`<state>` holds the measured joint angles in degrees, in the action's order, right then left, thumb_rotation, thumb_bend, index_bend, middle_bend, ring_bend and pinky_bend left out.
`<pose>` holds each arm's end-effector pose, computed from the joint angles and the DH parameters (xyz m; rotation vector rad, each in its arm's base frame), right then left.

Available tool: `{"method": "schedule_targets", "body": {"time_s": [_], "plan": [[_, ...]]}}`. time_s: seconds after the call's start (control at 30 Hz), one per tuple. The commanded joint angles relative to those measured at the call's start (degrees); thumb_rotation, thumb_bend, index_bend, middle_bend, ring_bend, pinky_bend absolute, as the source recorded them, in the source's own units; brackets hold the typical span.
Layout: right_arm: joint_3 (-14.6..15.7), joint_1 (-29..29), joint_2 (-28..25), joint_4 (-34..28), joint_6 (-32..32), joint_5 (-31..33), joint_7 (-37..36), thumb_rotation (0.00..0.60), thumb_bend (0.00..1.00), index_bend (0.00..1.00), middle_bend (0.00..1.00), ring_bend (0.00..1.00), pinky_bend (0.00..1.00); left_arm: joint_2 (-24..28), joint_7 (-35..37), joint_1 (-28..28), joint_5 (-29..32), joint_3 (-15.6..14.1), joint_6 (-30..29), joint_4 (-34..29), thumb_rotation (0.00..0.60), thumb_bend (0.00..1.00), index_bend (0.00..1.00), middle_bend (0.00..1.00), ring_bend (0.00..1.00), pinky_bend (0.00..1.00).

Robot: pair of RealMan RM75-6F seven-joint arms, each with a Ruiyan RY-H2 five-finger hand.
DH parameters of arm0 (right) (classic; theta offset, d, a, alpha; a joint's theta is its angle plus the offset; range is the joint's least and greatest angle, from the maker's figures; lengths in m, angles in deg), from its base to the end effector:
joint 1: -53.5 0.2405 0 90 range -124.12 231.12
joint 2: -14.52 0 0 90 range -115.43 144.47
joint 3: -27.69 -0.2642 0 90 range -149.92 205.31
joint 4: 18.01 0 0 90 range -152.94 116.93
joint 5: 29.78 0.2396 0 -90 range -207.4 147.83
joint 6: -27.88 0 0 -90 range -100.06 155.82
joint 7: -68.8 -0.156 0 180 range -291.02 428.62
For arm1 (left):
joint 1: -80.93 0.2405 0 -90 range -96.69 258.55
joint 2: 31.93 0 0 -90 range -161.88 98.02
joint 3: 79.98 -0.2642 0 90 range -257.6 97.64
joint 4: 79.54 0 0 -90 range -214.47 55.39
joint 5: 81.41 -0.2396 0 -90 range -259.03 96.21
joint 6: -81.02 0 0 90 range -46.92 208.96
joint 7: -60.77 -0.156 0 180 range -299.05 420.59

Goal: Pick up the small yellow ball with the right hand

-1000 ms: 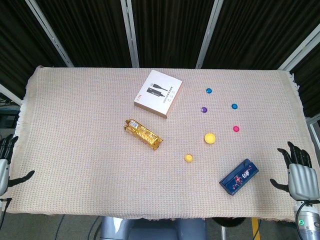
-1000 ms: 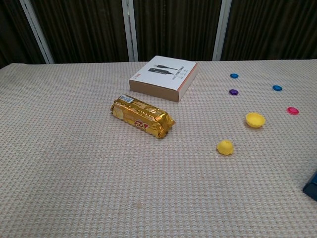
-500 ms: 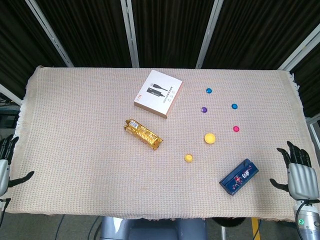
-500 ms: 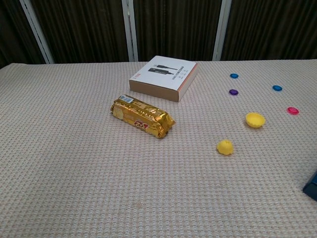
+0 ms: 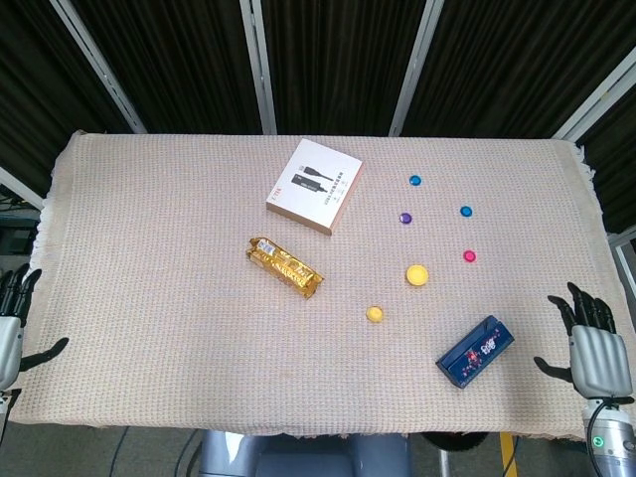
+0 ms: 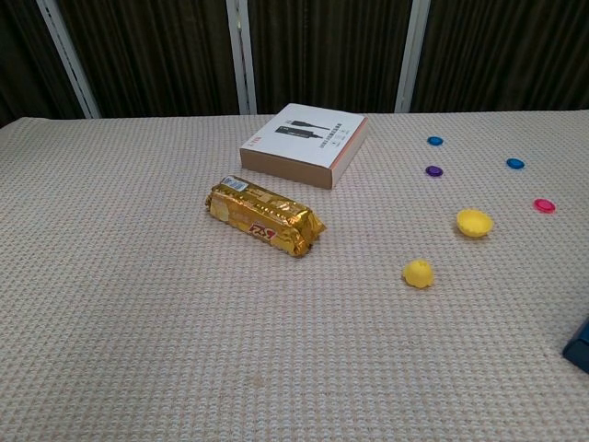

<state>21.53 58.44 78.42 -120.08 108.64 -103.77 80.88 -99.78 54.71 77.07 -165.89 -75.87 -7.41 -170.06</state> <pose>-0.3186 -0.2041 0.1259 1.2772 -0.9968 0.7621 -0.3317 0.1951 0.1298 -1.3282 -0.8148 -0.8715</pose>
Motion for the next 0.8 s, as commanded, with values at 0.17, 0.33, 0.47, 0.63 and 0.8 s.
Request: {"method": "schedule_targets", "body": {"time_s": [0.17,0.33,0.47,0.63,0.8], "plan": [[-0.68,3.11,1.44,0.42,-2.54,-1.34,2.95,0.600,0.01,0.17,0.07,0.01,0.00,0.04,0.02,0.01,-0.23,0.07,-0.28,-0.17,0.600,0.02,0.00,0.00,0.00,0.09],[-3.55,6.84,4.70,-0.56,-6.81,4.28,5.34,0.600,0.04,0.18,0.08,0.03,0.00,0.01,0.76,-0.23,0.21,0.17,0.43,-0.26,0.600,0.02,0.00,0.00,0.00,0.09],[-5.00,9.84,8.38,-0.51,-9.28,8.62,9.22,0.600,0.05,0.18,0.07,0.03,0.00,0.08,0.88,-0.27,0.37,0.33,0.42,-0.25,0.600,0.02,0.00,0.00,0.00,0.09],[-6.18,12.82,13.36,0.68,-10.49,12.81,13.30,0.600,0.08,0.19,0.05,0.03,0.00,0.03,1.07,-0.43,0.69,0.42,0.82,-0.38,0.600,0.02,0.00,0.00,0.00,0.09],[-7.45,15.70,17.54,2.91,-11.34,15.93,16.11,0.600,0.09,0.19,0.04,0.02,0.00,0.04,1.31,-0.78,0.54,0.63,1.02,-0.30,0.600,0.02,0.00,0.00,0.00,0.09]]}}
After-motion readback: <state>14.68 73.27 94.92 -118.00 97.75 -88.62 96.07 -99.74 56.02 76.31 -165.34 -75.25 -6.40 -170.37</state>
